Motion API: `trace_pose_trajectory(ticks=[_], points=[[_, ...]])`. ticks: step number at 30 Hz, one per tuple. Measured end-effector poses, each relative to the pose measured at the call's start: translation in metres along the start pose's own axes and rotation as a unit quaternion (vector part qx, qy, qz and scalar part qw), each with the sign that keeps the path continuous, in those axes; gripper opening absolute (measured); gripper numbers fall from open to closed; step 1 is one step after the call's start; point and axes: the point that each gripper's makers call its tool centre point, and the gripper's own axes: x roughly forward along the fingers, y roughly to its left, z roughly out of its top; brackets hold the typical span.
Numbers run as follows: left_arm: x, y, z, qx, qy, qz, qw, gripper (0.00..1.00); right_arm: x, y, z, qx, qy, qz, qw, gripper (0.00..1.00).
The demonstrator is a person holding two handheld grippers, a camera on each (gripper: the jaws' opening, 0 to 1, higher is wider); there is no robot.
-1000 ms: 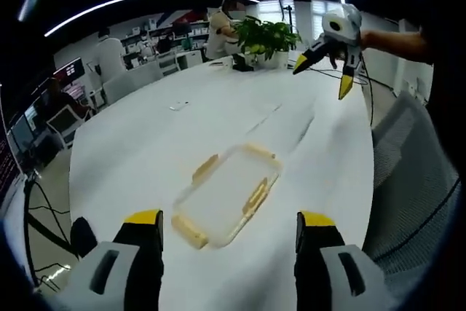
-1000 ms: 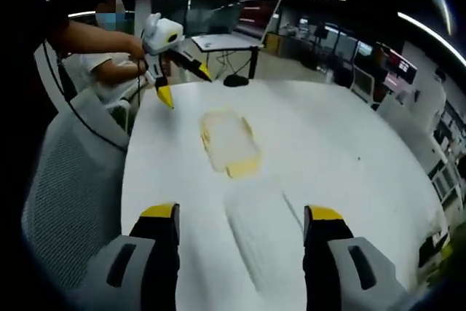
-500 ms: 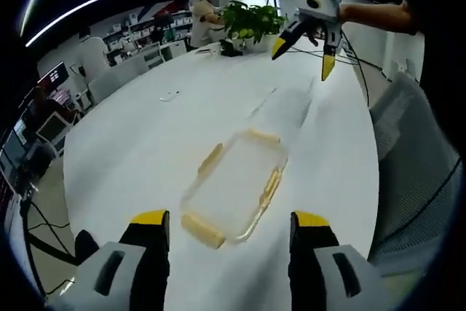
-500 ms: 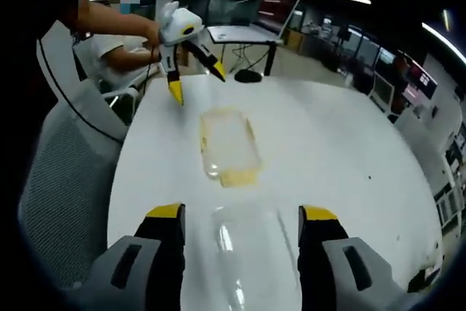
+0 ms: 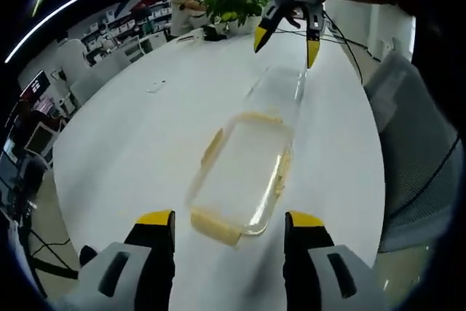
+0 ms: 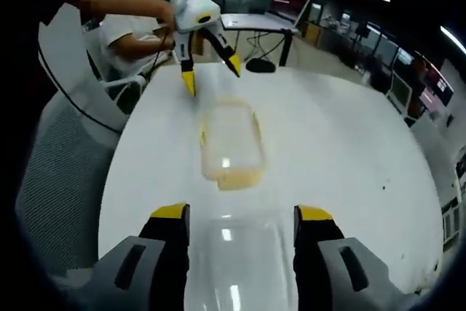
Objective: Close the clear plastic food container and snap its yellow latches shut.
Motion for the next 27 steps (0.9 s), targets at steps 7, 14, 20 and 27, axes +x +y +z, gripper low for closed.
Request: trace_pose_trajectory(ticks=[7, 14, 20, 27], points=[[0.009, 0.007, -0.008, 0.025, 0.027, -0.021, 0.9991, 0.52, 0.017, 0.0, 0.003, -0.004, 0.012, 0.014, 0.9998, 0.53], [0.016, 0.013, -0.014, 0.051, 0.048, -0.04, 0.9967, 0.48, 0.034, -0.002, 0.008, -0.01, 0.021, 0.021, 0.9995, 0.5], [0.022, 0.016, -0.021, 0.075, 0.066, -0.056, 0.9934, 0.44, 0.049, 0.0, 0.008, -0.011, 0.033, 0.03, 0.9989, 0.48], [0.03, 0.015, -0.031, 0.096, 0.083, -0.073, 0.9892, 0.4, 0.061, 0.002, 0.008, -0.023, 0.043, 0.035, 0.9982, 0.44]])
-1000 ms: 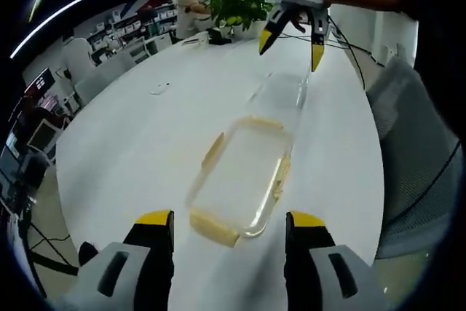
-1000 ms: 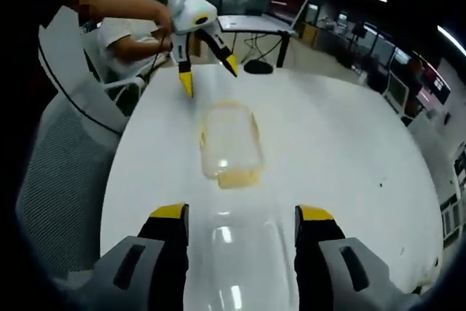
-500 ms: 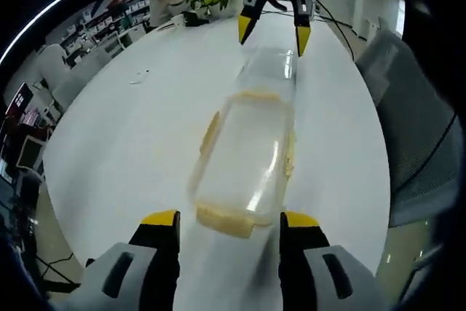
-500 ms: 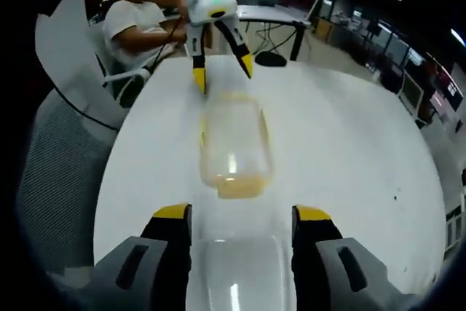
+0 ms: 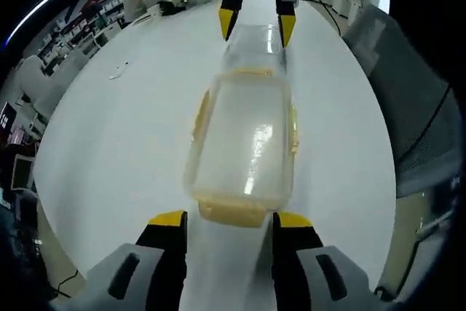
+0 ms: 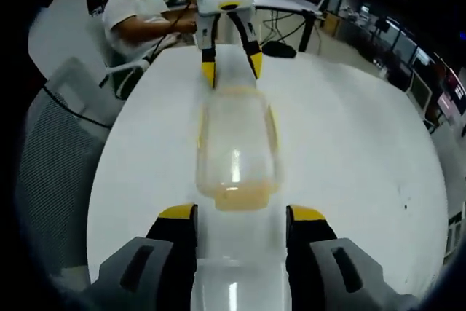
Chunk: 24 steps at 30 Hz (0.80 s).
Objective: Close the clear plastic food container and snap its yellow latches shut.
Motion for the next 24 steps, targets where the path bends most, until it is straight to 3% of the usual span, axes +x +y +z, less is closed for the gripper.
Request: trace_pose_trajectory(ticks=[12, 24], points=[[0.01, -0.002, -0.001, 0.026, 0.01, -0.021, 0.9994, 0.32, 0.027, 0.003, -0.006, -0.017, 0.026, 0.011, 0.9995, 0.37], [0.012, -0.002, -0.001, 0.031, 0.007, -0.036, 0.9988, 0.33, 0.038, -0.005, -0.014, -0.013, 0.04, 0.008, 0.9991, 0.34]])
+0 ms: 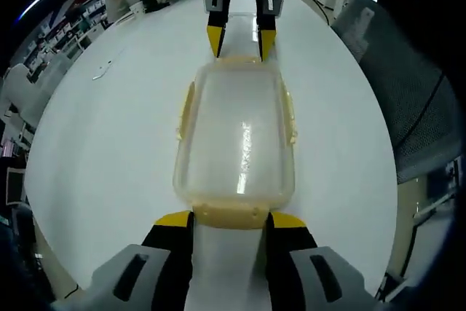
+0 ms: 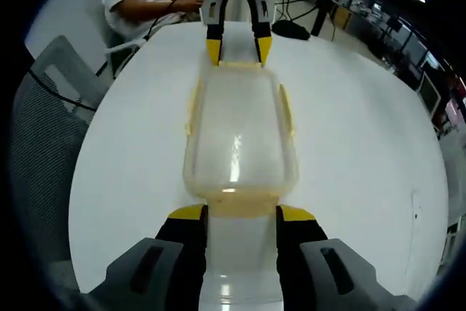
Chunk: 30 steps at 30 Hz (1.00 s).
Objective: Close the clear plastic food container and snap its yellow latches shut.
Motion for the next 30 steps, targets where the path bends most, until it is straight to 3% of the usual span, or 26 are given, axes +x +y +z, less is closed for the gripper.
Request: trace_pose_trajectory(ticks=[12, 16, 24, 30], points=[[0.001, -0.002, 0.001, 0.0, -0.005, -0.013, 0.9999, 0.33, 0.003, -0.004, -0.003, 0.014, 0.009, -0.003, 0.9998, 0.33], [0.0, -0.002, -0.001, -0.006, -0.01, -0.01, 0.9999, 0.32, 0.005, 0.0, -0.007, 0.025, 0.019, 0.007, 0.9995, 0.26], [0.0, -0.003, -0.002, -0.009, -0.016, -0.011, 0.9998, 0.32, 0.002, -0.001, -0.005, 0.025, 0.004, 0.016, 0.9995, 0.24], [0.0, -0.003, -0.002, -0.008, -0.016, -0.012, 0.9998, 0.32, 0.0, -0.004, 0.004, 0.024, -0.016, 0.014, 0.9995, 0.3]])
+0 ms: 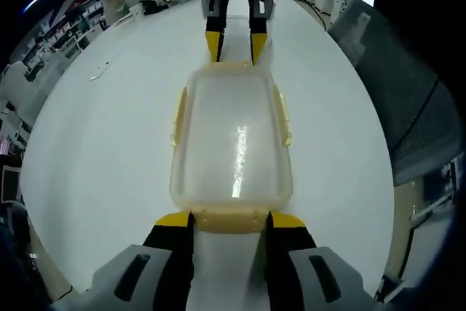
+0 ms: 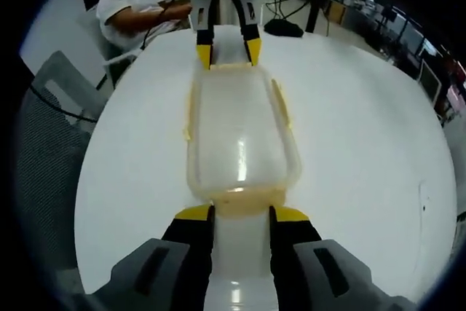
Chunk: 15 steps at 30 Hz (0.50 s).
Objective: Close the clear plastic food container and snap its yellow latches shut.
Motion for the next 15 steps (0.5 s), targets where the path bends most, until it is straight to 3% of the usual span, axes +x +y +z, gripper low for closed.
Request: trace_pose_trajectory(ticks=[15], points=[[0.0017, -0.0032, 0.0027, 0.012, -0.004, -0.007, 0.9999, 0.32, 0.0041, -0.0006, 0.0004, -0.025, 0.001, 0.009, 0.9996, 0.41]])
